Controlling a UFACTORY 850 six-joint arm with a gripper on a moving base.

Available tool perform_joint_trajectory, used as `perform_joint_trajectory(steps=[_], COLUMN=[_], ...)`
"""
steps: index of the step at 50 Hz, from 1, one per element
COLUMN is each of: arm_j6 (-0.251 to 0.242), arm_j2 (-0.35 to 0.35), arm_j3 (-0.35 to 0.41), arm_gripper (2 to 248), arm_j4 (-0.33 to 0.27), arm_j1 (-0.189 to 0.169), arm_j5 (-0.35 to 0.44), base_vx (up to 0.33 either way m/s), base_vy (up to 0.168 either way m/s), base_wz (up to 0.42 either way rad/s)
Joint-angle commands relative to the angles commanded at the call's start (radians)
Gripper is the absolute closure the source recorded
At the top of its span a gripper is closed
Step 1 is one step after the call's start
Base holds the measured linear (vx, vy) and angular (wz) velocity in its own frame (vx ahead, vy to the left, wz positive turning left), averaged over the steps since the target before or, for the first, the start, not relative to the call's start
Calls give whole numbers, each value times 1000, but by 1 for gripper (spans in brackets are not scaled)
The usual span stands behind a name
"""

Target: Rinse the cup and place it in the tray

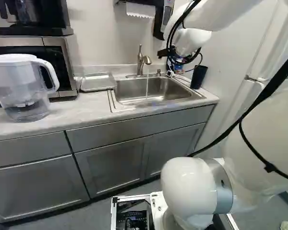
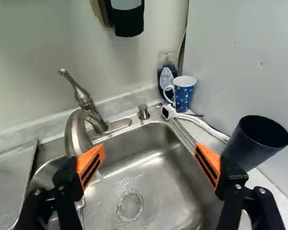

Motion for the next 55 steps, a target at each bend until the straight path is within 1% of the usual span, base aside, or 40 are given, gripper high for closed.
perform_joint_trajectory(steps=[3, 8, 25, 55], arm_j6=[-15, -56, -229, -229], arm_j2=[-1, -2, -3, -10], arm_j3=[-1, -1, -3, 7], arm_gripper=[3, 3, 3, 3], arm_j4=[12, 32, 103, 228], arm_j1=[-2, -5, -11, -11], arm_j5=[13, 34, 101, 189], base_vx=[0, 0, 0, 0], base_vy=[0, 0, 0, 0], base_wz=[0, 0, 0, 0])
